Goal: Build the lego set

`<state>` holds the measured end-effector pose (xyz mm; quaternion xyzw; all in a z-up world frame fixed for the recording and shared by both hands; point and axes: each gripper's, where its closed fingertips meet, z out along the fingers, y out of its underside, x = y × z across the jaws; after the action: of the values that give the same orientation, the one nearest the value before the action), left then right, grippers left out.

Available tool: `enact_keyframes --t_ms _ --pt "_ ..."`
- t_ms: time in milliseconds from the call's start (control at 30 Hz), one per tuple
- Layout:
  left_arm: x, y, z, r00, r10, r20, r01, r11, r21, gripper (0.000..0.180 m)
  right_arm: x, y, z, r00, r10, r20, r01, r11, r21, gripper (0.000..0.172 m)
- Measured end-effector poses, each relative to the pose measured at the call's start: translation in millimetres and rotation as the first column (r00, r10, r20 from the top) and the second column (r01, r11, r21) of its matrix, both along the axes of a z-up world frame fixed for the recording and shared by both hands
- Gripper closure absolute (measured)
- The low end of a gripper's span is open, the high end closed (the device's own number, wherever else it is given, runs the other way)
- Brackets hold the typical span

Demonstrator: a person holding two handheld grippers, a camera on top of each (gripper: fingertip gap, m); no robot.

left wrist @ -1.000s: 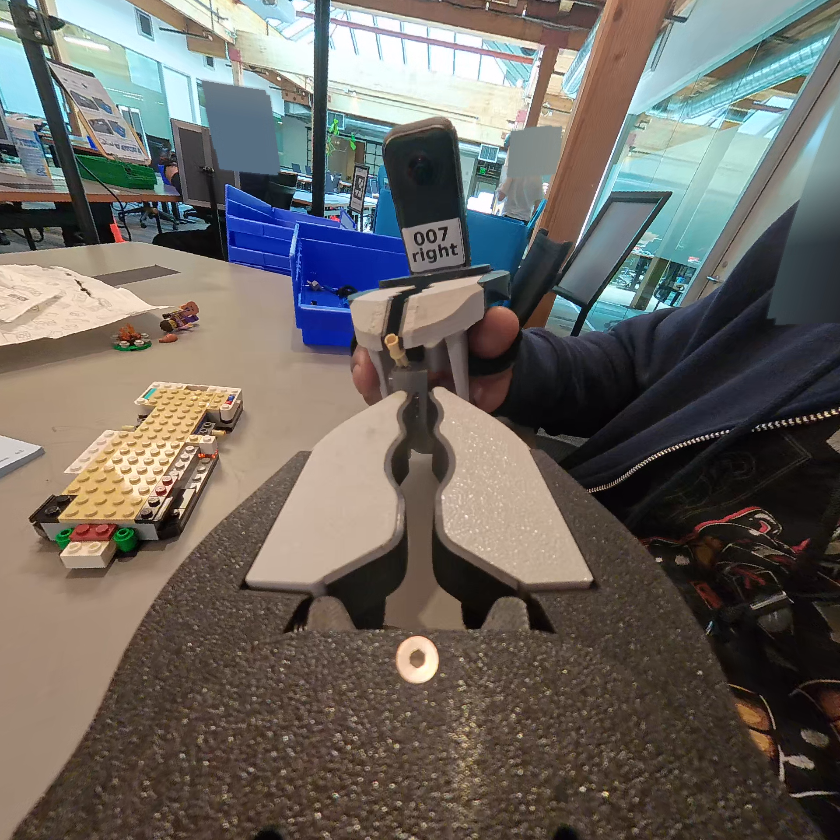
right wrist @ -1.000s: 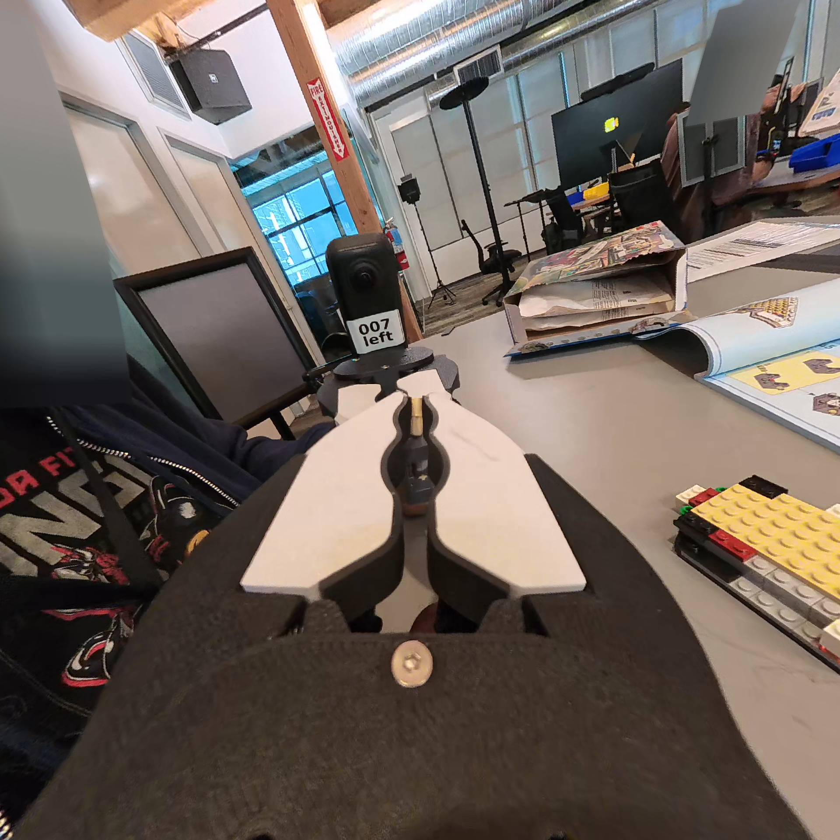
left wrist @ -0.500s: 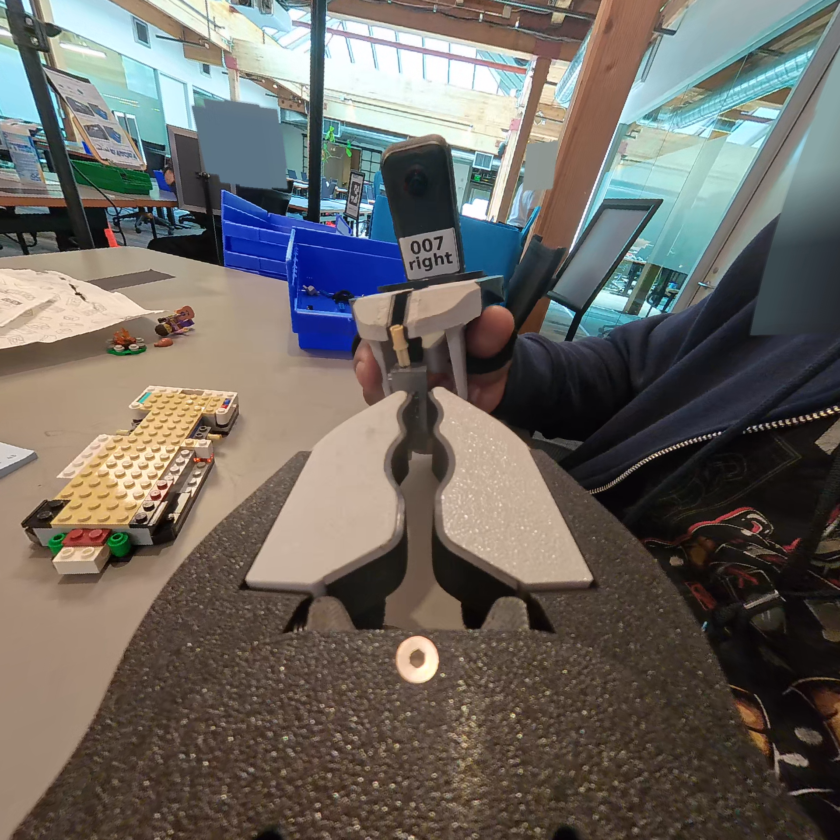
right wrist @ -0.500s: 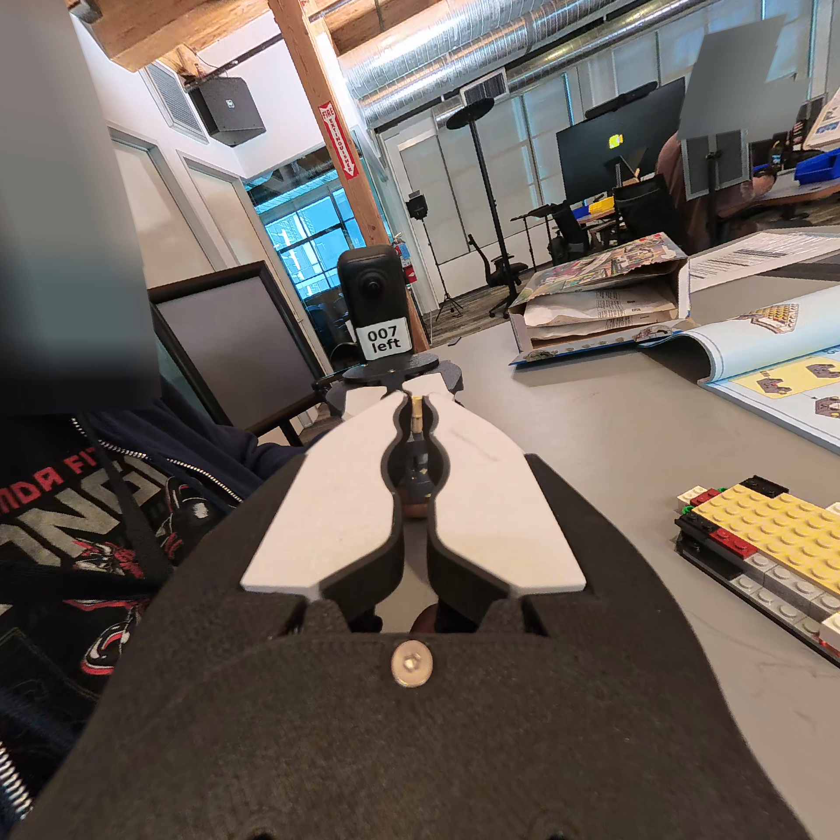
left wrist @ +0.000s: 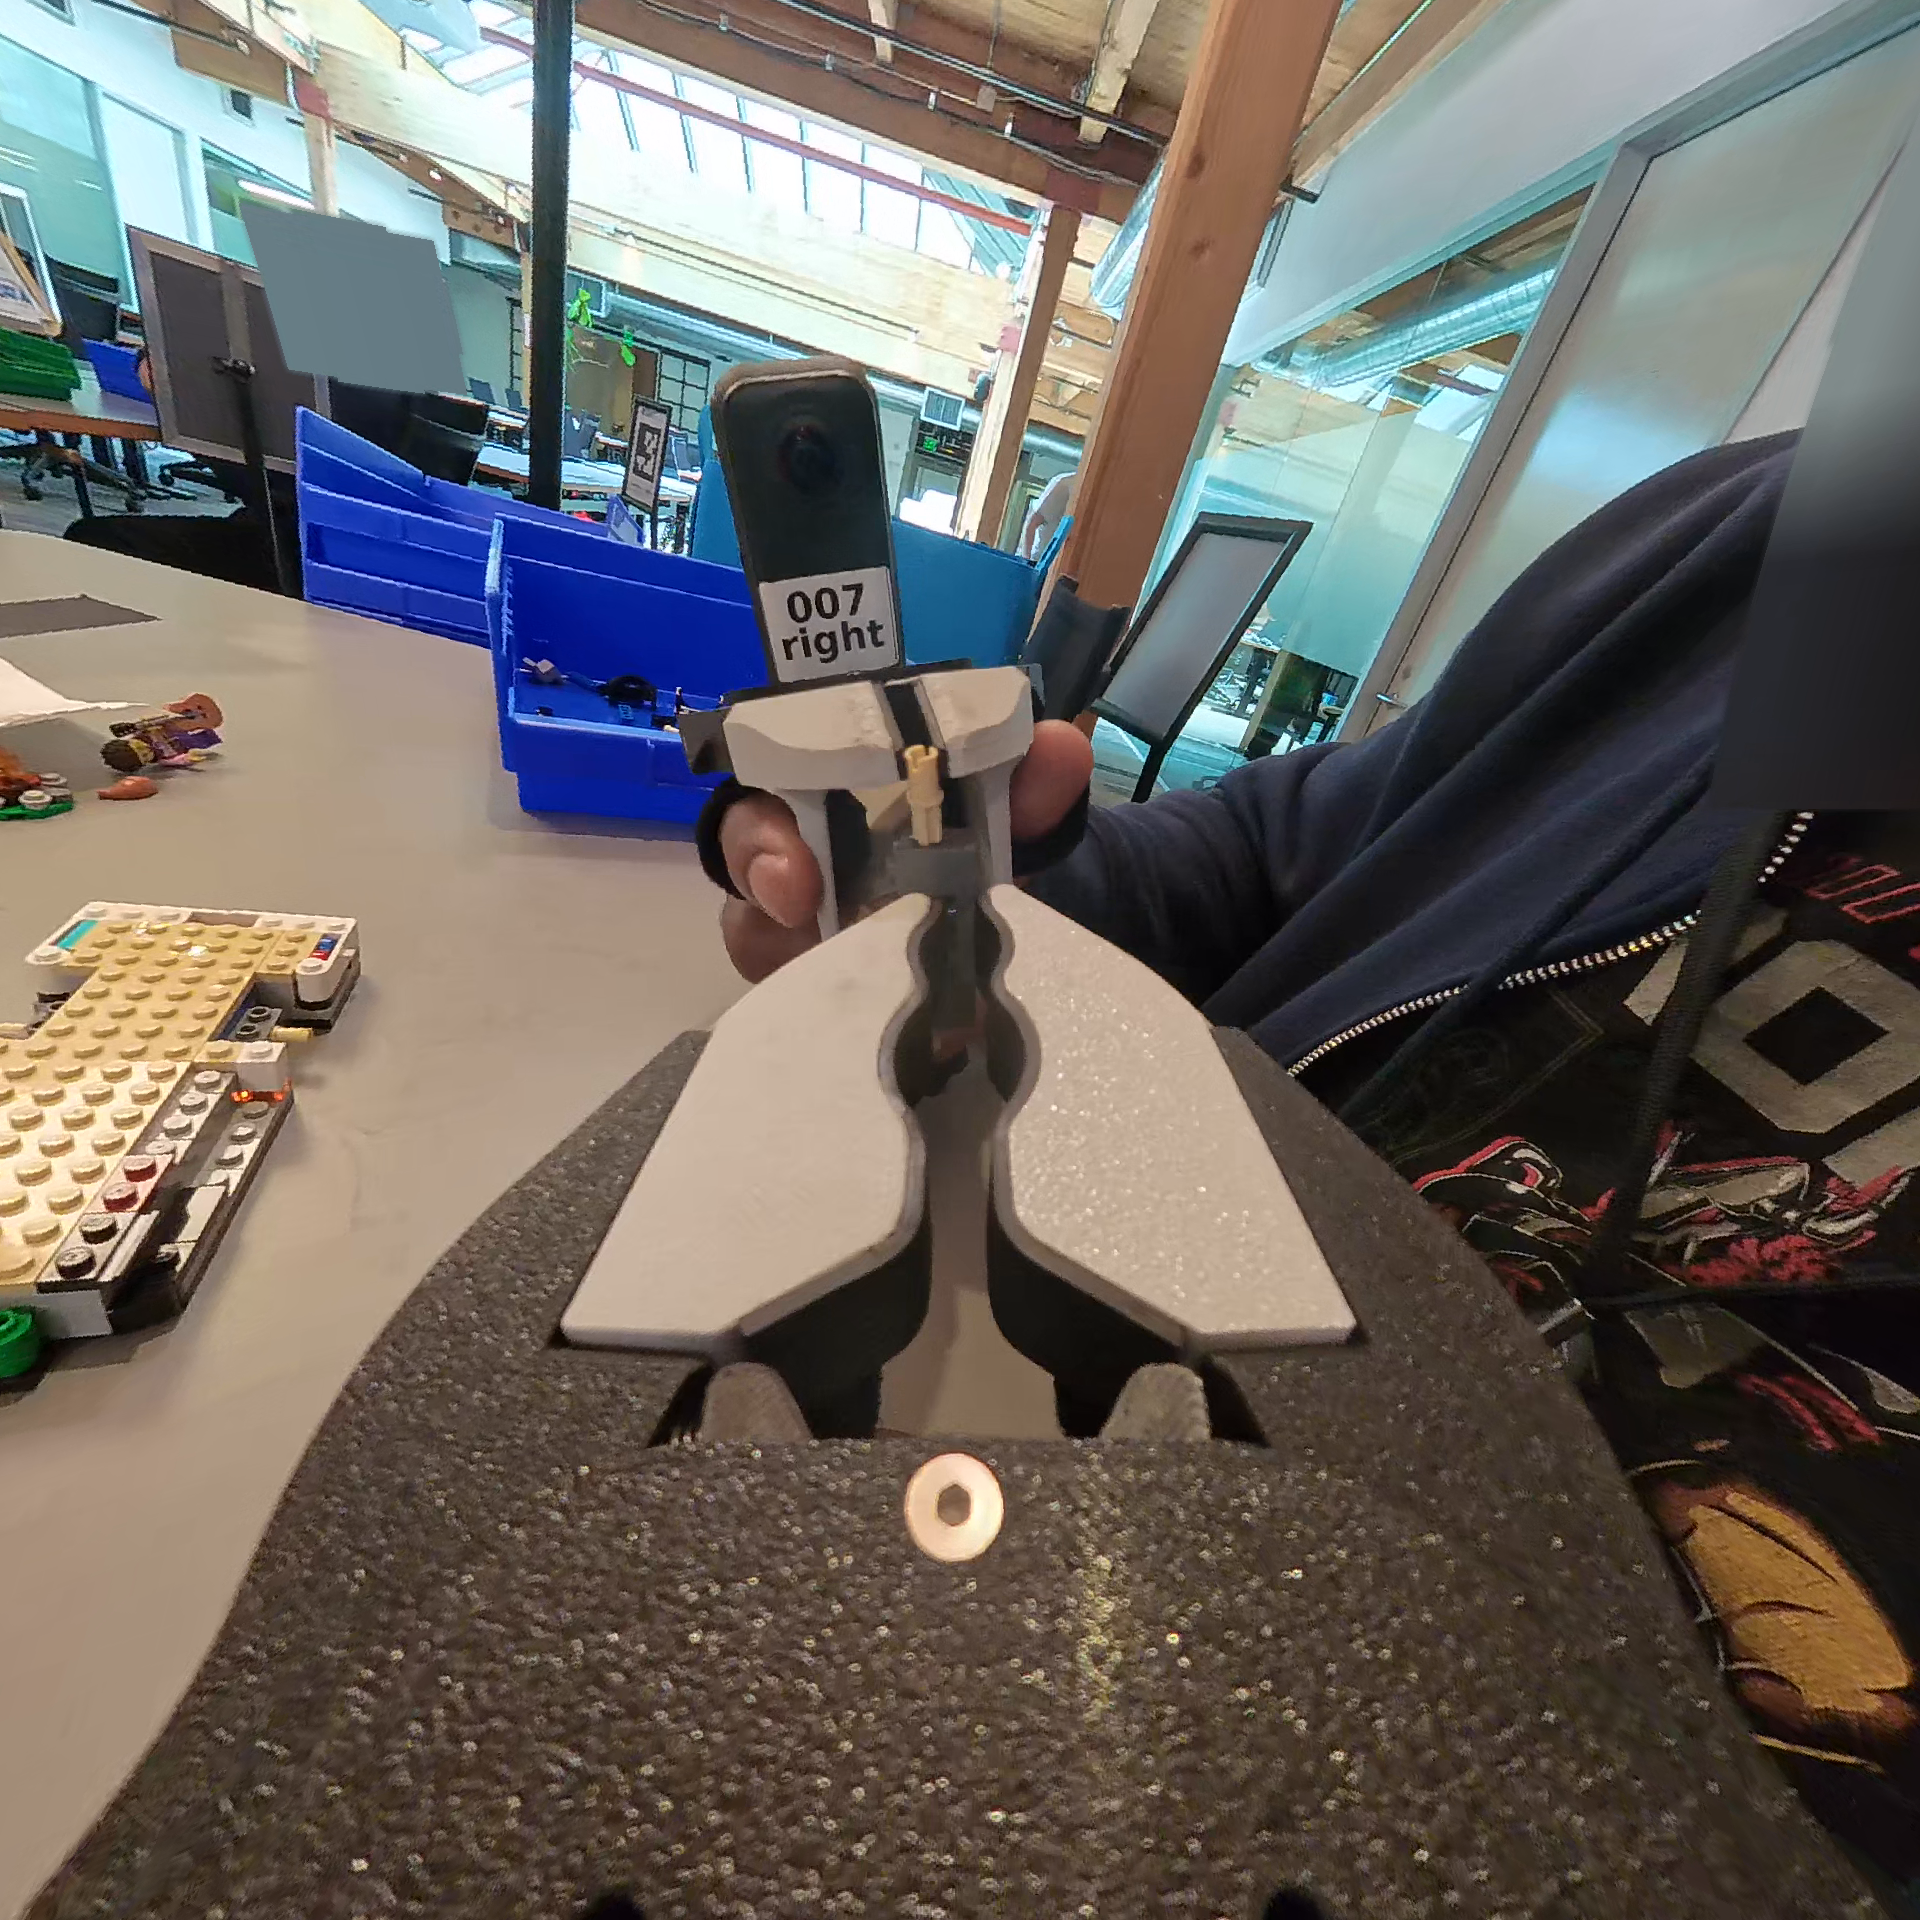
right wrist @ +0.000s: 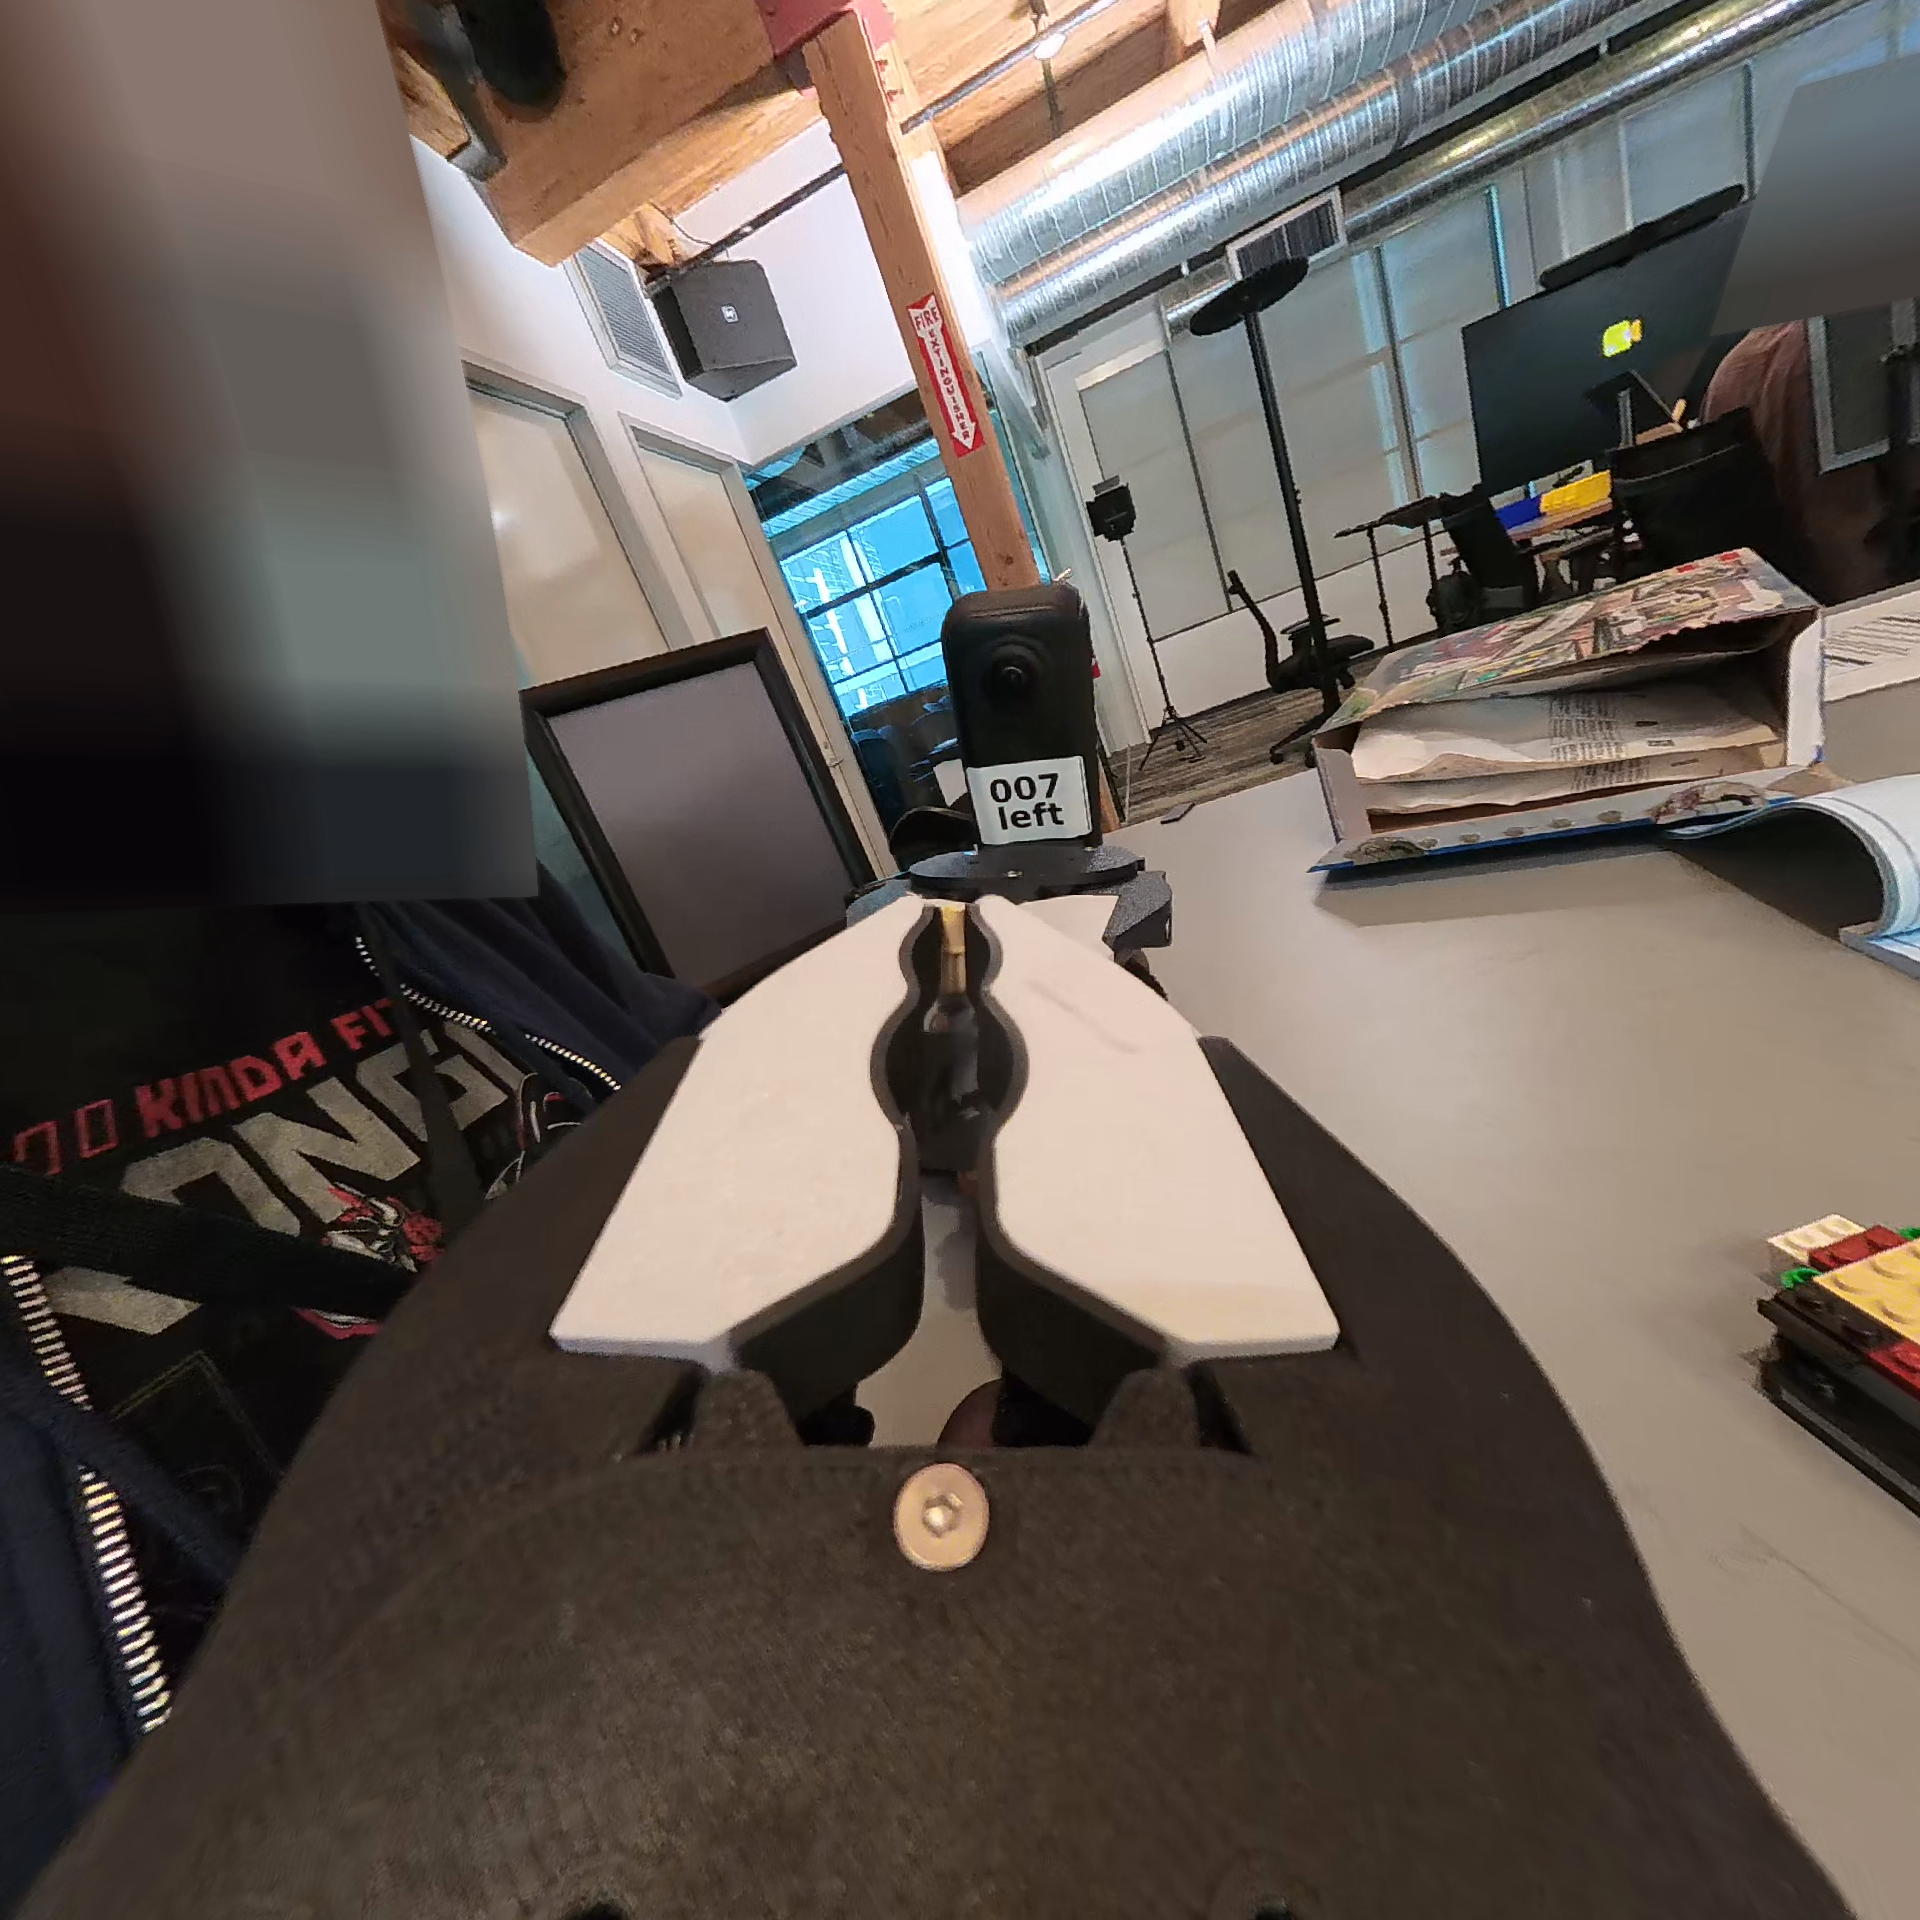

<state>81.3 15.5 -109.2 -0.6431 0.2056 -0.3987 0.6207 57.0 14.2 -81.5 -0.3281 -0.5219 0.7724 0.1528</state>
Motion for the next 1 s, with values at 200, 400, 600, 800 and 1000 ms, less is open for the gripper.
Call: enact_keyframes --t_ms 200,400,600,800,1000 --pt "-0.8 -1.0 1.1 1.000 -0.009 0.016 0.009 1.000 0.001 0.175 2.1 2.5 -1.0 1.000 0.005 -0.002 -0.005 1.000 -0.004 0.168" --pt "2.4 -4.0 2.1 0.999 -0.038 0.026 0.038 0.999 0.004 0.175 5.2 -0.5 -0.2 0.999 0.040 -0.022 -0.040 0.999 -0.012 0.168" --pt "7.1 -10.6 6.9 0.990 -0.111 0.088 0.111 0.994 0.010 0.176 10.0 -6.4 3.6 0.995 0.079 -0.063 -0.081 0.996 -0.029 0.168" --pt "8.7 -16.0 11.1 0.977 -0.165 0.137 0.164 0.986 0.016 0.176 13.1 -10.5 4.9 0.991 0.100 -0.090 -0.104 0.994 -0.033 0.167" --pt "7.4 -14.8 9.9 0.980 -0.152 0.125 0.152 0.988 0.013 0.176 12.7 -9.9 3.0 0.992 0.092 -0.083 -0.093 0.996 -0.012 0.168"
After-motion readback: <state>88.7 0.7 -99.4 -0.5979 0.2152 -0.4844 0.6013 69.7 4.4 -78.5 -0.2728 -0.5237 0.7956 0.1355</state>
